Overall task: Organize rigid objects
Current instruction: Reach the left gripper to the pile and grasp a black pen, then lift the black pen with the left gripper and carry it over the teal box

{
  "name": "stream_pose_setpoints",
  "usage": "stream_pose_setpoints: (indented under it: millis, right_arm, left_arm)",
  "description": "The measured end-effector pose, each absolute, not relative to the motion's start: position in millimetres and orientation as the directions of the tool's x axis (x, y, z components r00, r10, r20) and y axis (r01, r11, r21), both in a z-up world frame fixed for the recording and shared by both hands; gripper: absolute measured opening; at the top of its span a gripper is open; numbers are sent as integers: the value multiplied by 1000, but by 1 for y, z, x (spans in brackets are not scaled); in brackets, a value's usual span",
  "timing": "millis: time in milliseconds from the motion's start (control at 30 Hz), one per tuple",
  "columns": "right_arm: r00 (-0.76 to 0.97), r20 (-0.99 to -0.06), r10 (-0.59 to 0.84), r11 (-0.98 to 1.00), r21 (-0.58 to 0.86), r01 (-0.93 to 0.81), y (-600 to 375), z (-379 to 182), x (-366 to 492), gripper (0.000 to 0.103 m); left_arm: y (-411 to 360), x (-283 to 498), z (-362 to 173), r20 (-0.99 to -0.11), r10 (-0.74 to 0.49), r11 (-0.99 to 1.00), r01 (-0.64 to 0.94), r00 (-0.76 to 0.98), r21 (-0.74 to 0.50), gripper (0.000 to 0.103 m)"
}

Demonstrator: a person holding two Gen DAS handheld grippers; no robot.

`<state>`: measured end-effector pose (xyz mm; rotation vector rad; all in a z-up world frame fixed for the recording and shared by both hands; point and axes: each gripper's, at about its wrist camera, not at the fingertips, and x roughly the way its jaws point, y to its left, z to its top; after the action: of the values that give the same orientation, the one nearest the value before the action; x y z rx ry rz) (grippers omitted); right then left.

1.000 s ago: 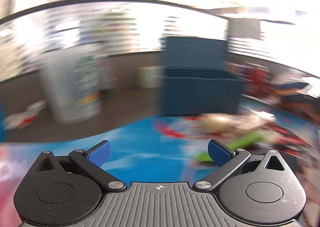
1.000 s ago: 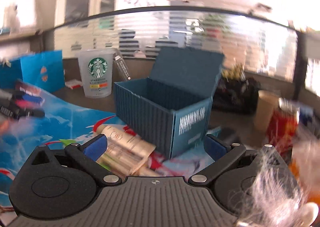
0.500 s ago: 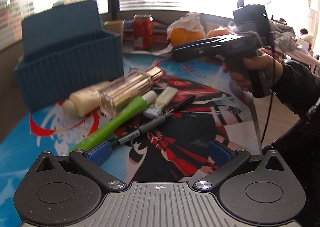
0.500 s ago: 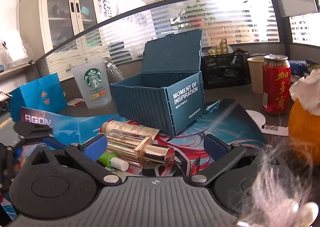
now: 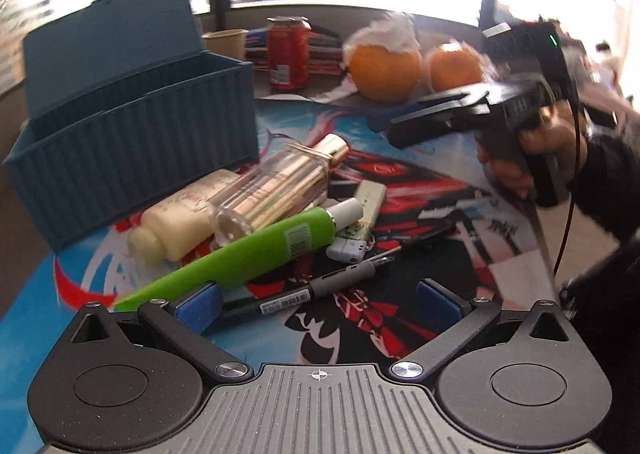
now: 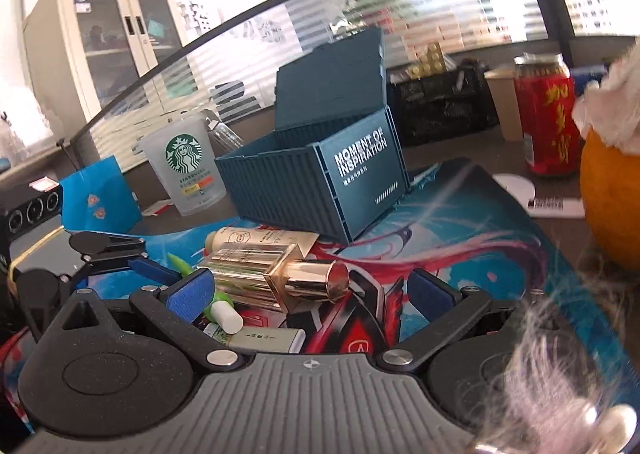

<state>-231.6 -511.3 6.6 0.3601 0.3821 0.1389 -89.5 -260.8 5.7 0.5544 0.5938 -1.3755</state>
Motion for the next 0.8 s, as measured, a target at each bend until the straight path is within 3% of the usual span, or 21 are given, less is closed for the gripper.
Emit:
stream_pose_setpoints:
  millis: [100, 300, 500, 600, 667, 733, 800]
  right_arm:
    - [913, -350, 209, 908, 416, -48, -518, 4, -229, 103]
    - [912, -354, 205, 883, 469, -16, -526, 0, -228, 103]
    - [910, -359, 208, 876, 482, -10, -527, -1, -228, 103]
    - [909, -363, 205, 874, 486, -3, -529, -1, -227, 103]
    - [910, -361, 205, 874, 487, -4, -529, -1, -227, 103]
    - [911, -361, 201, 872, 489, 2, -529, -2, -227, 103]
    - [911, -363, 197, 871, 491, 7, -530, -2, -227, 103]
  left_arm:
    - [-269, -89, -2, -706, -703, 57, 996, 85, 64, 103]
    - [-257, -86, 1, -730, -683, 39, 999, 37, 15, 103]
    - [-230, -113, -1, -696, -715, 70, 997, 67, 24, 100]
    - [-222, -120, 2, -675, -733, 98, 995, 88, 24, 80]
    - [-222, -120, 6, -675, -728, 137, 990, 118, 25, 43]
    - [-222, -117, 10, -683, -711, 188, 981, 164, 40, 23]
    - [-223, -119, 11, -687, -706, 186, 981, 173, 56, 21]
